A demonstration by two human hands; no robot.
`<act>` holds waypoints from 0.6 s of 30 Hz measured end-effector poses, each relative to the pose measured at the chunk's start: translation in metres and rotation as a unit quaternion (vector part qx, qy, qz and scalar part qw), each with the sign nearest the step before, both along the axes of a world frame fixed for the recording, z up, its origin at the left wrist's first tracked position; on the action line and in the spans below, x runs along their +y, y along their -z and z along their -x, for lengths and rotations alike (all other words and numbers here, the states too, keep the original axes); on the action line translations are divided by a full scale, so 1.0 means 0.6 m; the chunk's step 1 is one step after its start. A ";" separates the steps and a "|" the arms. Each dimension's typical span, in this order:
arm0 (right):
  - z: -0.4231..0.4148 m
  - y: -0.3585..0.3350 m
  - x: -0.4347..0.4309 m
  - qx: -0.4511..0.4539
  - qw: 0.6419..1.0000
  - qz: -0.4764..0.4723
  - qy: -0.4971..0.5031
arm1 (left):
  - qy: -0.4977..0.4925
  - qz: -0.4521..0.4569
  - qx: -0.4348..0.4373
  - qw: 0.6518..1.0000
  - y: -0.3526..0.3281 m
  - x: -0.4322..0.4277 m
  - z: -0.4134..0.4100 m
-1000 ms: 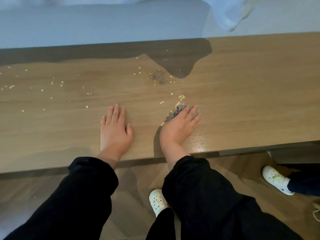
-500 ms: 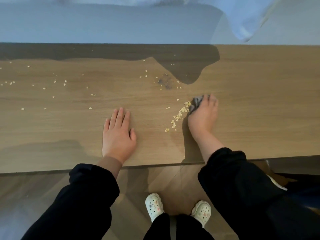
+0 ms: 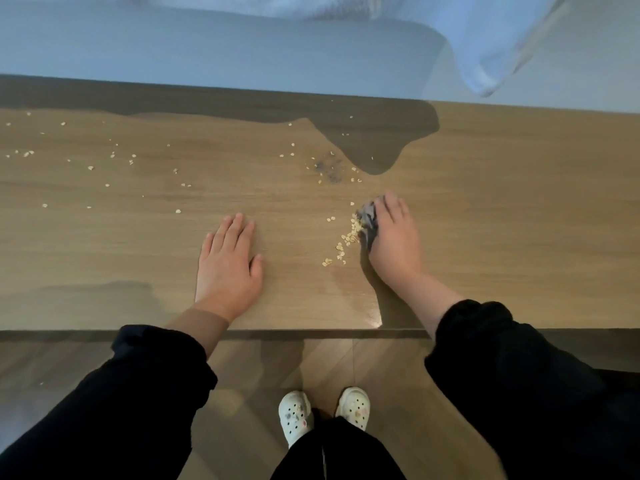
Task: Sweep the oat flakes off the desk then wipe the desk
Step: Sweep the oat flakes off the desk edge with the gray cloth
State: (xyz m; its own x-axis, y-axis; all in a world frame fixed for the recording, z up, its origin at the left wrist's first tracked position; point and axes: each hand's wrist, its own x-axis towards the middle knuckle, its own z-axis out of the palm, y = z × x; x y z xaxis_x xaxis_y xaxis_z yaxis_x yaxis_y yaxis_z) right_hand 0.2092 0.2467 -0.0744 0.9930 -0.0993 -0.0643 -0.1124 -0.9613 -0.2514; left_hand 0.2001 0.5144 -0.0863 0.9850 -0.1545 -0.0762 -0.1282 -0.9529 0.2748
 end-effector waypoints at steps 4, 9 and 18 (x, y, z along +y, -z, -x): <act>0.002 0.008 -0.093 -0.023 0.998 0.002 0.057 | -0.050 0.042 -0.010 0.998 -0.007 -0.012 -0.022; -0.065 0.003 -0.083 -0.057 0.964 -0.086 0.244 | -0.051 0.026 -0.012 0.998 -0.001 -0.053 -0.066; -0.054 0.004 -0.149 -0.063 0.998 0.031 0.005 | -0.112 -0.018 -0.018 0.993 0.015 -0.080 -0.088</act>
State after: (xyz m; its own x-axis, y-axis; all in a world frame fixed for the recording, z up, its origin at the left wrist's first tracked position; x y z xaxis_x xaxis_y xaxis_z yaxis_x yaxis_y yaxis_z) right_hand 0.2418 0.1572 -0.0768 0.9916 -0.1100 0.0675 -0.0942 -0.9745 -0.2038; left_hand 0.2526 0.4663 -0.0954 0.9967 0.0705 -0.0408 0.0783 -0.9676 0.2399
